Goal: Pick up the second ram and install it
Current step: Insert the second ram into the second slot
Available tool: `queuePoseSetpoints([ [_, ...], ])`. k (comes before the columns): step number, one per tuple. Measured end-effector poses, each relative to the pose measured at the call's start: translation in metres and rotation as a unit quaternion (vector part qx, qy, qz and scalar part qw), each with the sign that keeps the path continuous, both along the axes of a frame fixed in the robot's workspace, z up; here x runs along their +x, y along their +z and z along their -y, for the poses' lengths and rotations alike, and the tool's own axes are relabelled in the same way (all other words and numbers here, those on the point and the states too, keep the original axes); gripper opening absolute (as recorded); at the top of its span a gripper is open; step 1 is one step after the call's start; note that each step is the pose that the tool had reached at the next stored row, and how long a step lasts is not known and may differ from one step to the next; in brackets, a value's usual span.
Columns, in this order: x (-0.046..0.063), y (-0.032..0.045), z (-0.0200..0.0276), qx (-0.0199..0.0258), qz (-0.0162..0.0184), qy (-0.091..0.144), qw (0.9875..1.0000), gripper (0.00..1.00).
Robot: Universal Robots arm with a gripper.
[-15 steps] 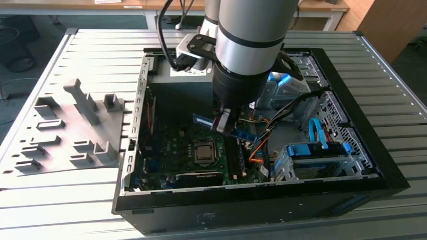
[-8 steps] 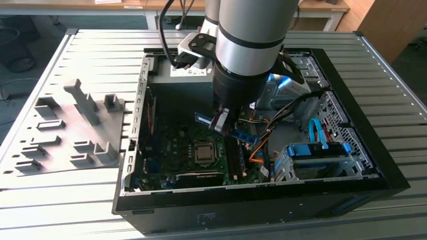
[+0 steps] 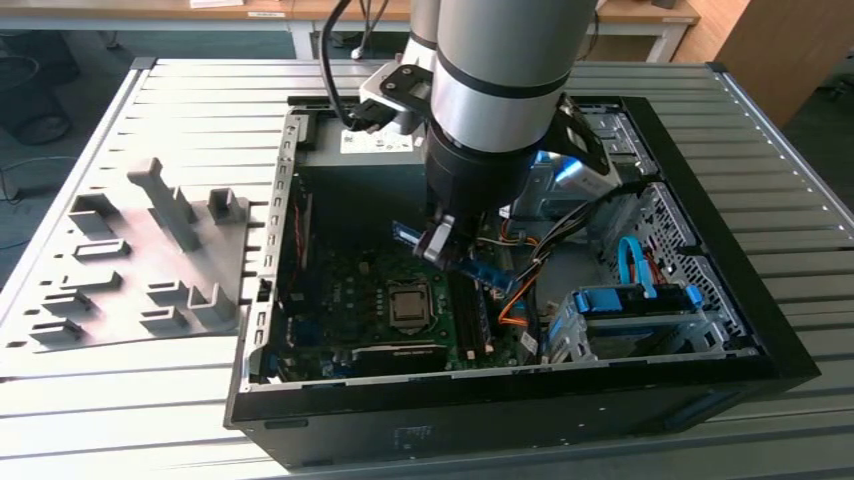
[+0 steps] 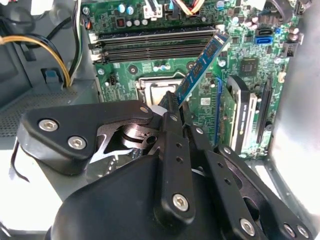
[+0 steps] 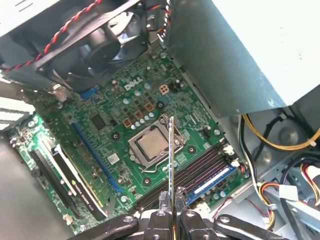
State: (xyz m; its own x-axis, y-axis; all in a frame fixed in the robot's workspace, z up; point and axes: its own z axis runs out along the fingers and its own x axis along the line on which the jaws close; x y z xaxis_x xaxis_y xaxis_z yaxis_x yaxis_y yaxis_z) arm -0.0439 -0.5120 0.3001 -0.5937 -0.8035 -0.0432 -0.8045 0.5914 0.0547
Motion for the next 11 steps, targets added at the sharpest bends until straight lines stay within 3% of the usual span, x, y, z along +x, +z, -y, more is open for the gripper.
queuePoseSetpoints([
  [11, 0.0, -0.0005, 0.0, 0.0, 0.0, -0.049, 0.9988, 0.14],
])
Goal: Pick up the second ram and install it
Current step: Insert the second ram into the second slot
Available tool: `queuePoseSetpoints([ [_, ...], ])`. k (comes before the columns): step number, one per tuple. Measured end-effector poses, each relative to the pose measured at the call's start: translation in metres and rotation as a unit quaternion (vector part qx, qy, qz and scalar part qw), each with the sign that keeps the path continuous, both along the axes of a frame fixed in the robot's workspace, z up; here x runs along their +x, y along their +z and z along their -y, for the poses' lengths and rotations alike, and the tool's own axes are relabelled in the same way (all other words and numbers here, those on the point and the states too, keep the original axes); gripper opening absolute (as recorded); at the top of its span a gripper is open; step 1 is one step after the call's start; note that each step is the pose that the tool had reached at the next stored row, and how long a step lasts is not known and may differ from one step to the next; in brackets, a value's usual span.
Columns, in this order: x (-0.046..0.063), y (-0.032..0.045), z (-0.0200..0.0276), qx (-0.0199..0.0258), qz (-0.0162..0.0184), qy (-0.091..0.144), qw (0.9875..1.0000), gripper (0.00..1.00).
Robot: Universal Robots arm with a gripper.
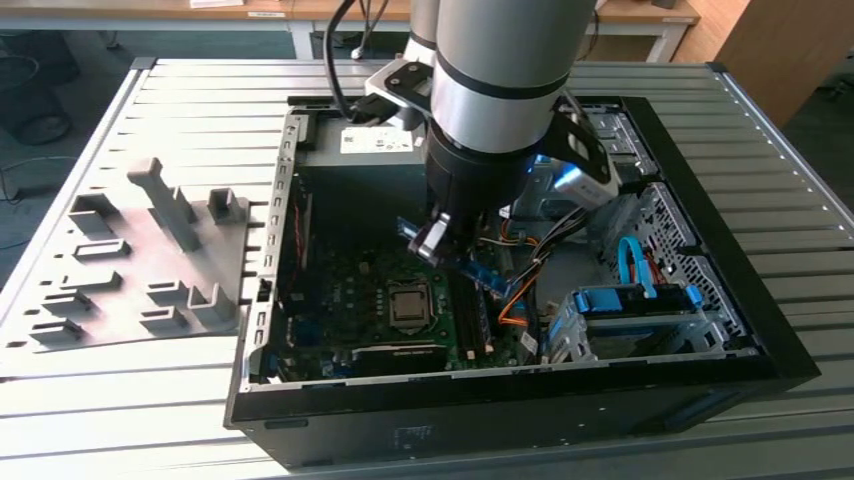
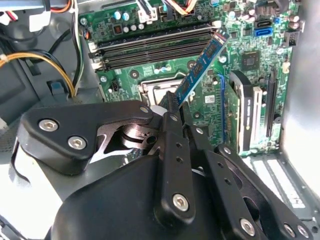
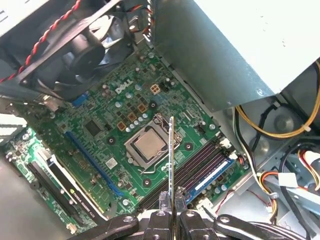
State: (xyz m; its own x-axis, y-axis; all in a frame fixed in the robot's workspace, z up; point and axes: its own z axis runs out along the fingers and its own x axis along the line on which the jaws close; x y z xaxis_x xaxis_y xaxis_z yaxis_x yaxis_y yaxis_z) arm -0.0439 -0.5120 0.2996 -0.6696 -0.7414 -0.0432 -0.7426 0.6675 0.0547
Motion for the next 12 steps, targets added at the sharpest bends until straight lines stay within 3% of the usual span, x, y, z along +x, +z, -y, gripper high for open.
queuePoseSetpoints([
  [12, 0.0, -0.0005, 0.0, 0.0, 0.0, -0.051, 0.9987, 0.14],
])
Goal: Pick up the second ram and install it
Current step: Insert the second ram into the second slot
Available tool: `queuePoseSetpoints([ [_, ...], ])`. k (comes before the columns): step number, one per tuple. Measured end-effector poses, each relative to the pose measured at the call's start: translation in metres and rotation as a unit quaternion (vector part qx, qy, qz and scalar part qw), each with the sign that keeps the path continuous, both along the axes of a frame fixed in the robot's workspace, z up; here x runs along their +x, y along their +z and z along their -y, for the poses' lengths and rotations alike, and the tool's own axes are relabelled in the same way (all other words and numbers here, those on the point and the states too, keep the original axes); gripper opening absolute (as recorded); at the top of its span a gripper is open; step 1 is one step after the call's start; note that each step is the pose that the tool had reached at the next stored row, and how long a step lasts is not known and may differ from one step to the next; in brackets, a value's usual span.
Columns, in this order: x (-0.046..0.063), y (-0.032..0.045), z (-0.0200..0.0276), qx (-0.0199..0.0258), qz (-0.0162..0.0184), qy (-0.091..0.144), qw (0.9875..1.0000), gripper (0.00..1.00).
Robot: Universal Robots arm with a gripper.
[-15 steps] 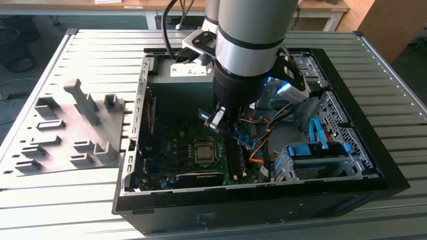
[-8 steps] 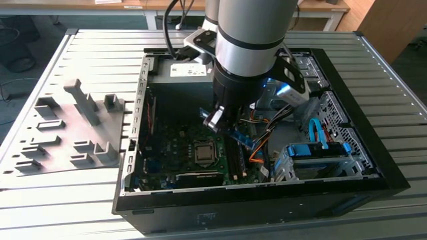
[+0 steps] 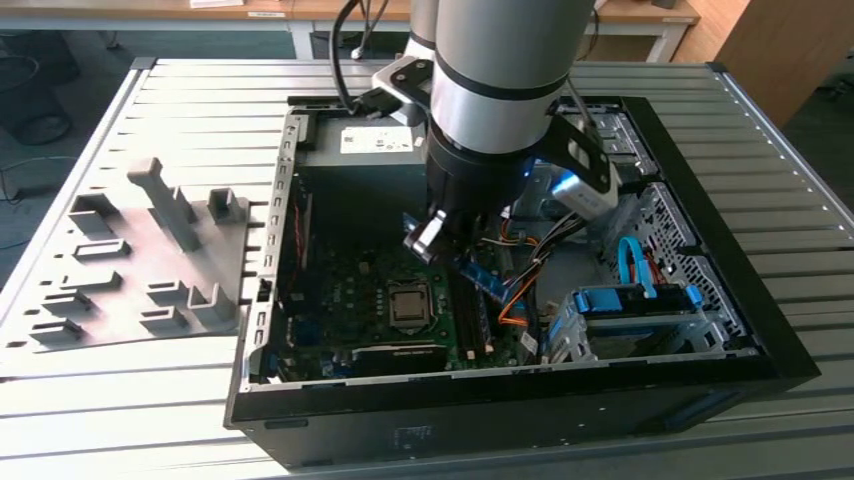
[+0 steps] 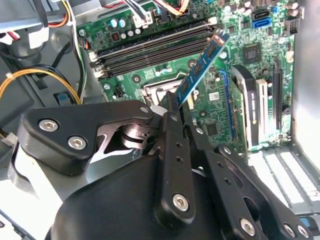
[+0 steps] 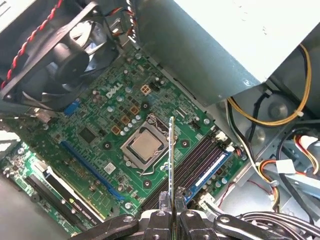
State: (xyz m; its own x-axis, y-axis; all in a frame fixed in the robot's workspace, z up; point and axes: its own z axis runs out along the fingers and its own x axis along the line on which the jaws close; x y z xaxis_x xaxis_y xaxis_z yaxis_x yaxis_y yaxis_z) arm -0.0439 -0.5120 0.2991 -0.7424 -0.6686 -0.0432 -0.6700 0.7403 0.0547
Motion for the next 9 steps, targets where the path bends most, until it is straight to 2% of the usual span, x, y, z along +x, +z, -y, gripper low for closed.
queuePoseSetpoints([
  [7, 0.0, -0.0003, 0.0, 0.0, 0.0, -0.028, 0.9996, 0.14],
  [8, 0.0, -0.0004, 0.0, 0.0, 0.0, -0.044, 0.999, 0.14],
  [9, 0.0, -0.0004, 0.0, 0.0, 0.0, -0.048, 0.9989, 0.14],
])
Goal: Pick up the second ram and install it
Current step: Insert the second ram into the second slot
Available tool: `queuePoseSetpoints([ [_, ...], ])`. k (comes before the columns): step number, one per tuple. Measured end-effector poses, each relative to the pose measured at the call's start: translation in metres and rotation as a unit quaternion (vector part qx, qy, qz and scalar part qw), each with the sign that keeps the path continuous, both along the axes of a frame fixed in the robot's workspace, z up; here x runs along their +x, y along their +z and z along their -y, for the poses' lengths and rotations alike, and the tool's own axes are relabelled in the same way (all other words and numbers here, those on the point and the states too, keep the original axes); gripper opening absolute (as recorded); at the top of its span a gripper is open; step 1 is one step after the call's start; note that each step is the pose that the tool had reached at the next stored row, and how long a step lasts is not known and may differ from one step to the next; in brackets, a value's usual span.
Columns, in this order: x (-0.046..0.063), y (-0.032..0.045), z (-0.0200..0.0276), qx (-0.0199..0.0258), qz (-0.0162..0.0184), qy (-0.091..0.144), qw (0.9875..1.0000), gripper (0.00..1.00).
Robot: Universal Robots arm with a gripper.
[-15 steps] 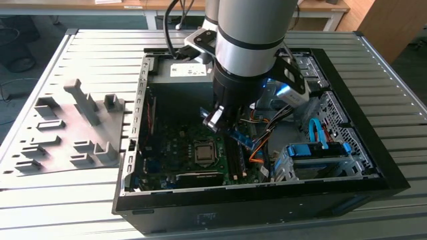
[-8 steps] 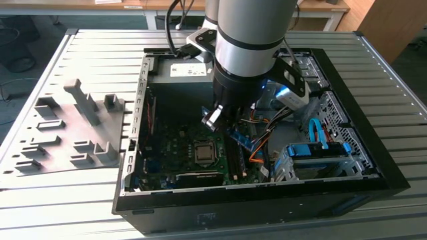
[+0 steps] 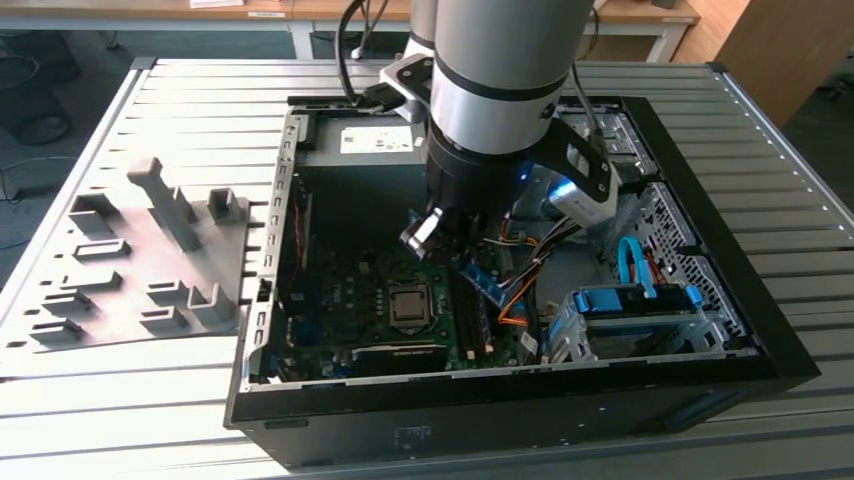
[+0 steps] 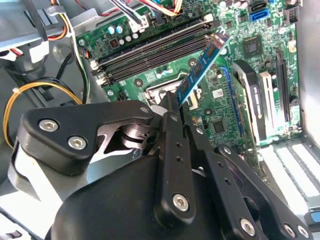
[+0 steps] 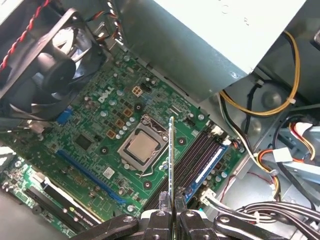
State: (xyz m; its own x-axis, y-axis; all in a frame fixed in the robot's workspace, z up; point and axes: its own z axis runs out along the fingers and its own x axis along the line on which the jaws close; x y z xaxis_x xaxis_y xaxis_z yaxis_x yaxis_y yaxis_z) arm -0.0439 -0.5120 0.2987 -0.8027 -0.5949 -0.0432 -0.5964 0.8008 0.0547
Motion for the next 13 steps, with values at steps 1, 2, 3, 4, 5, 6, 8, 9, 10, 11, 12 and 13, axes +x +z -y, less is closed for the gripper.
queuePoseSetpoints([
  [1, 0.0, 0.0, 0.0, 0.0, 0.0, -0.003, 1.0, 0.14],
  [2, 0.0, 0.0, 0.0, 0.0, 0.0, -0.007, 1.0, 0.14],
  [3, 0.0, -0.0001, 0.0, 0.0, 0.0, -0.011, 0.9999, 0.14],
  [4, 0.0, -0.0002, 0.0, 0.0, 0.0, -0.014, 0.9999, 0.14],
  [5, 0.0, -0.0002, 0.0, 0.0, 0.0, -0.018, 0.9998, 0.14],
  [6, 0.0, -0.0002, 0.0, 0.0, 0.0, -0.021, 0.9998, 0.14],
  [8, 0.0, -0.0003, 0.0, 0.0, 0.0, -0.028, 0.9996, 0.14],
  [9, 0.0, -0.0003, 0.0, 0.0, 0.0, -0.031, 0.9995, 0.14],
  [10, 0.0, -0.0003, 0.0, 0.0, 0.0, -0.035, 0.9994, 0.14],
  [11, 0.0, -0.0004, 0.0, 0.0, 0.0, -0.038, 0.9993, 0.14],
  [12, 0.0, -0.0004, 0.0, 0.0, 0.0, -0.041, 0.9992, 0.14],
  [13, 0.0, -0.0004, 0.0, 0.0, 0.0, -0.044, 0.999, 0.14],
])
